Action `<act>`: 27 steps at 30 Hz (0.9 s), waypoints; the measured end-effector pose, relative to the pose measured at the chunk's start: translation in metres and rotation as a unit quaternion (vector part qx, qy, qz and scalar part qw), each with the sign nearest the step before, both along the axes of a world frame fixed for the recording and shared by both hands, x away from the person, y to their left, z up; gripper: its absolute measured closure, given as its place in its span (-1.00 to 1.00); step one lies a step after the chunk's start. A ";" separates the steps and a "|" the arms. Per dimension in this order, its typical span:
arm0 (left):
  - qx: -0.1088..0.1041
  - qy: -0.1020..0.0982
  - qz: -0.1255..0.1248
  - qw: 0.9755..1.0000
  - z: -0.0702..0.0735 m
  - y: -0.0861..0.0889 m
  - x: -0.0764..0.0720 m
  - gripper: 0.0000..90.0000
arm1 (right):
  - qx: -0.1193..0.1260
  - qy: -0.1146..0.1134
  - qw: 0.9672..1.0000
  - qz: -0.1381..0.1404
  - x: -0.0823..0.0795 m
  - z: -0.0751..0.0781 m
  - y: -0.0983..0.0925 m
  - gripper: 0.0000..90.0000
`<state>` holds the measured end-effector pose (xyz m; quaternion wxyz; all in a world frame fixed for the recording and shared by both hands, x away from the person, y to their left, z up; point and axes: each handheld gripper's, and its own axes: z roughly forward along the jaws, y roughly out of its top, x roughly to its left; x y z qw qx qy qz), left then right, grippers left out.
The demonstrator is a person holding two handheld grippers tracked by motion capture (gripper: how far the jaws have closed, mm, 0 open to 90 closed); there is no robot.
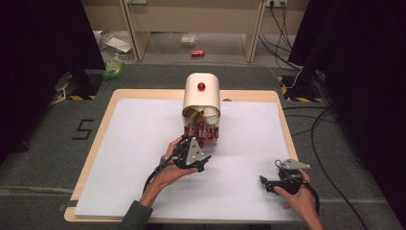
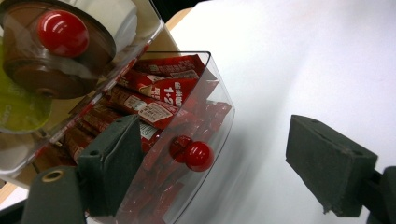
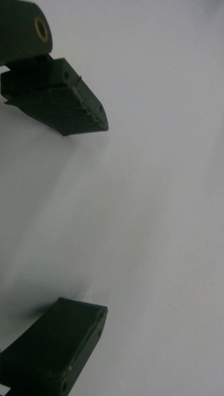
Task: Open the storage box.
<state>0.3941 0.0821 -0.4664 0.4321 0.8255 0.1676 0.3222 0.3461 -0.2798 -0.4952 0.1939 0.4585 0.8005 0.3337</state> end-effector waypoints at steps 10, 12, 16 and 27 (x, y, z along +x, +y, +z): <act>-0.016 0.008 0.003 1.000 0.001 0.002 -0.008 -0.54 | 0.000 0.000 1.000 0.000 0.000 0.000 0.000 -0.76; -0.017 0.009 0.003 1.000 0.001 0.002 -0.009 -0.54 | 0.000 0.000 1.000 0.000 0.000 0.000 0.000 -0.76; -0.030 0.018 -0.001 0.999 0.000 0.004 -0.011 -0.54 | 0.000 0.000 1.000 0.000 0.000 0.000 0.000 -0.76; -0.037 0.028 0.004 0.999 -0.001 0.005 -0.018 -0.54 | 0.000 0.000 1.000 -0.001 0.000 0.000 0.000 -0.76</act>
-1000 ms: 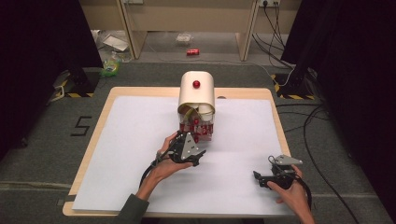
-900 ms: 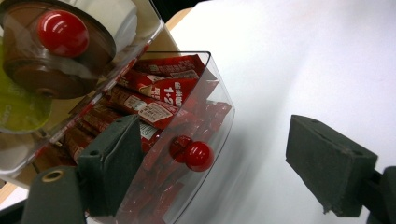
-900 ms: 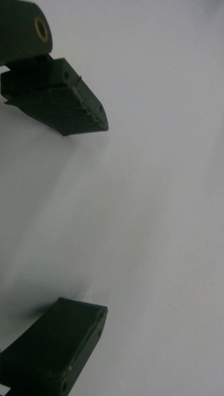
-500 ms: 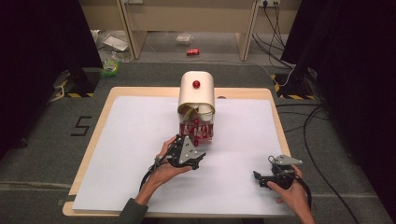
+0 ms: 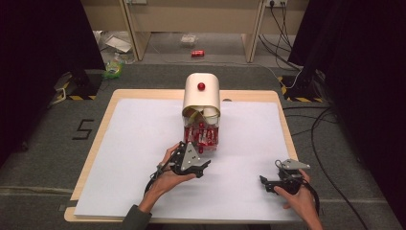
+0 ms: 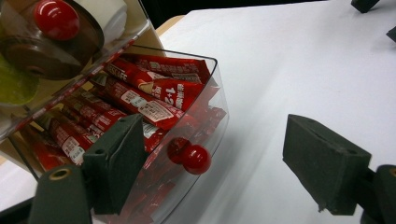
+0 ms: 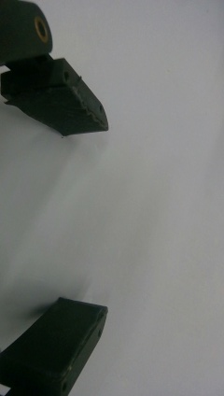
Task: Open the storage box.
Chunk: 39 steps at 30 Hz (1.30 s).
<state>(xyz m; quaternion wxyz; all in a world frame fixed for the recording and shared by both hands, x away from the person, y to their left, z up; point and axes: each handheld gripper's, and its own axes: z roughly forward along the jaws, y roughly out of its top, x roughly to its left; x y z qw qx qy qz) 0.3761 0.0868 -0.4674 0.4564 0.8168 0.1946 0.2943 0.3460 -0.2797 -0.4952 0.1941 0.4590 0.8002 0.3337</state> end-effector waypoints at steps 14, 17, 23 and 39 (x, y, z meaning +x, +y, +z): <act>-0.005 0.018 0.000 1.000 -0.001 0.001 -0.008 -0.52 | 0.000 0.000 1.000 0.000 0.000 0.000 0.000 -0.76; -0.009 0.021 0.000 1.000 -0.001 0.001 -0.009 -0.52 | 0.000 0.000 1.000 0.000 0.000 0.000 0.000 -0.76; -0.005 0.025 0.005 1.000 -0.002 0.003 -0.011 -0.51 | 0.000 0.000 1.000 0.000 0.000 0.000 0.000 -0.76; 0.014 0.044 0.004 0.999 -0.014 0.009 -0.026 -0.45 | 0.000 0.000 1.000 0.000 0.000 0.000 0.000 -0.76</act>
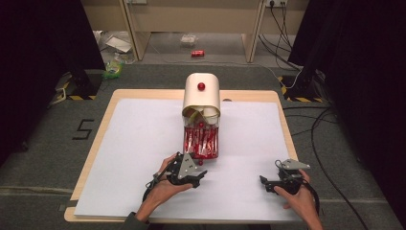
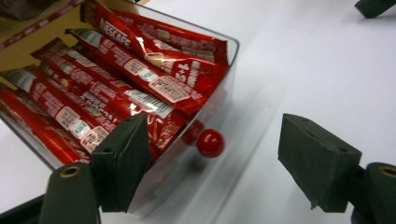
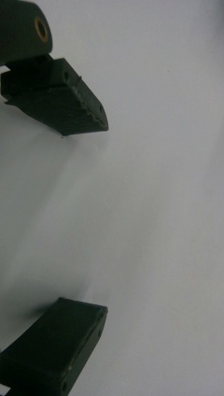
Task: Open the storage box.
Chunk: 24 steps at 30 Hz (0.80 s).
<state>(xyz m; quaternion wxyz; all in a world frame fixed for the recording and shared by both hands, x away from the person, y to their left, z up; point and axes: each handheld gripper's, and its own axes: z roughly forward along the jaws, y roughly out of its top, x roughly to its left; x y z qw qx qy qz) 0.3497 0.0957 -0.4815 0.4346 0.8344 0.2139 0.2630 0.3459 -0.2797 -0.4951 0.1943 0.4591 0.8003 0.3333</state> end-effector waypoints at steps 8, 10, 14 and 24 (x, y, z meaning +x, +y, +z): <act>0.003 -0.001 -0.006 1.000 0.001 0.001 -0.010 -0.46 | 0.000 0.000 1.000 0.000 0.000 0.000 0.000 -0.76; 0.003 0.001 -0.008 1.000 0.002 0.002 -0.012 -0.46 | 0.000 0.000 1.000 0.000 0.000 0.000 0.000 -0.76; 0.000 0.004 -0.007 1.000 0.003 0.002 -0.015 -0.46 | 0.000 0.000 1.000 0.000 0.000 0.000 0.000 -0.76; -0.010 0.014 -0.005 1.000 0.004 0.003 -0.019 -0.46 | 0.000 0.000 1.000 0.000 0.000 0.000 0.000 -0.76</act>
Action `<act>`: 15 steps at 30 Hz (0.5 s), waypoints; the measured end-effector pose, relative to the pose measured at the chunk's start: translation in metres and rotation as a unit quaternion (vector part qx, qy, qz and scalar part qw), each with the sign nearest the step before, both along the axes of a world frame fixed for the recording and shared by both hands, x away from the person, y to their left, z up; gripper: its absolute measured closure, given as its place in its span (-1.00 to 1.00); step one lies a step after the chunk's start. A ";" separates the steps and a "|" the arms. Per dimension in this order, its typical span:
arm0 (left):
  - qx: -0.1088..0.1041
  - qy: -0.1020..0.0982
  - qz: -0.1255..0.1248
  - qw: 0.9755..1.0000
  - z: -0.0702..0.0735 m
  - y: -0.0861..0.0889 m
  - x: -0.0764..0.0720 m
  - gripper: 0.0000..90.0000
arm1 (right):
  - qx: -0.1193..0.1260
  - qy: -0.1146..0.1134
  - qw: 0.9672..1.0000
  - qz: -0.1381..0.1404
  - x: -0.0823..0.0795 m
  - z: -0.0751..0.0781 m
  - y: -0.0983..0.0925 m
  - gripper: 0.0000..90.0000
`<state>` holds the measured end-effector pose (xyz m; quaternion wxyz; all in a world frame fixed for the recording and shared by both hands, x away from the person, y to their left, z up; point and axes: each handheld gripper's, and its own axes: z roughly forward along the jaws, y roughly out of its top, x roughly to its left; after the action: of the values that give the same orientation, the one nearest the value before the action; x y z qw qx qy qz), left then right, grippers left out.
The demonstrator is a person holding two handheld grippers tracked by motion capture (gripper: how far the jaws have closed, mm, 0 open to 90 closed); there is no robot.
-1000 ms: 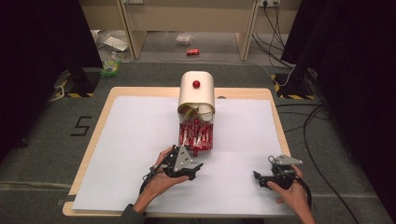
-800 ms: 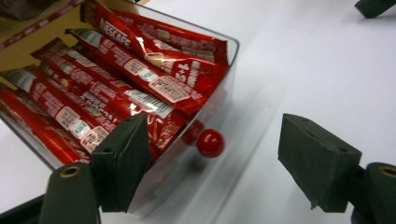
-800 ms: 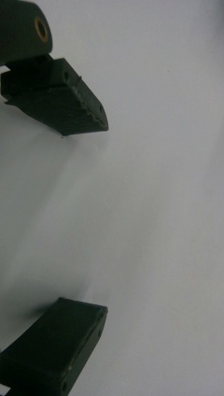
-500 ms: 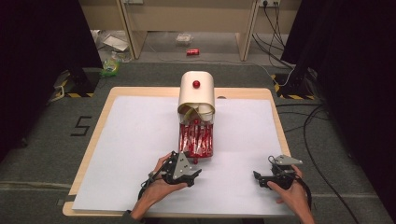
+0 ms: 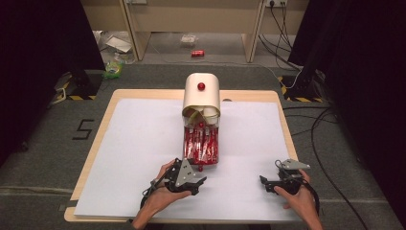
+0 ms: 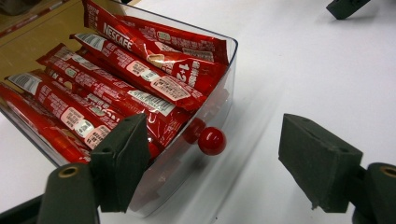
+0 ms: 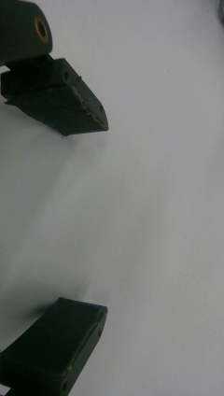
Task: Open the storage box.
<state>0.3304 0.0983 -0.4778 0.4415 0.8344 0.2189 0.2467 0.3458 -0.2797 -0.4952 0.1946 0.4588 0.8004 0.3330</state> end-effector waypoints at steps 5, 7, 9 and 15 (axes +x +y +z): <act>-0.010 0.010 -0.001 1.000 0.002 0.002 0.000 -0.46 | 0.000 0.000 1.000 0.000 0.000 0.000 0.000 -0.76; -0.010 0.011 -0.002 1.000 0.002 0.002 0.000 -0.46 | 0.000 0.000 1.000 0.000 0.000 0.000 0.000 -0.76; -0.011 0.016 -0.004 1.000 0.003 0.002 0.001 -0.46 | 0.000 0.000 1.000 0.000 0.000 0.000 0.000 -0.76; -0.022 0.022 0.005 1.000 0.005 0.006 0.004 -0.52 | 0.000 0.000 1.000 0.000 0.000 0.000 0.000 -0.76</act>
<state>0.3342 0.1041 -0.4732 0.4535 0.8287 0.2381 0.2257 0.3458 -0.2797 -0.4951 0.1945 0.4588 0.8004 0.3332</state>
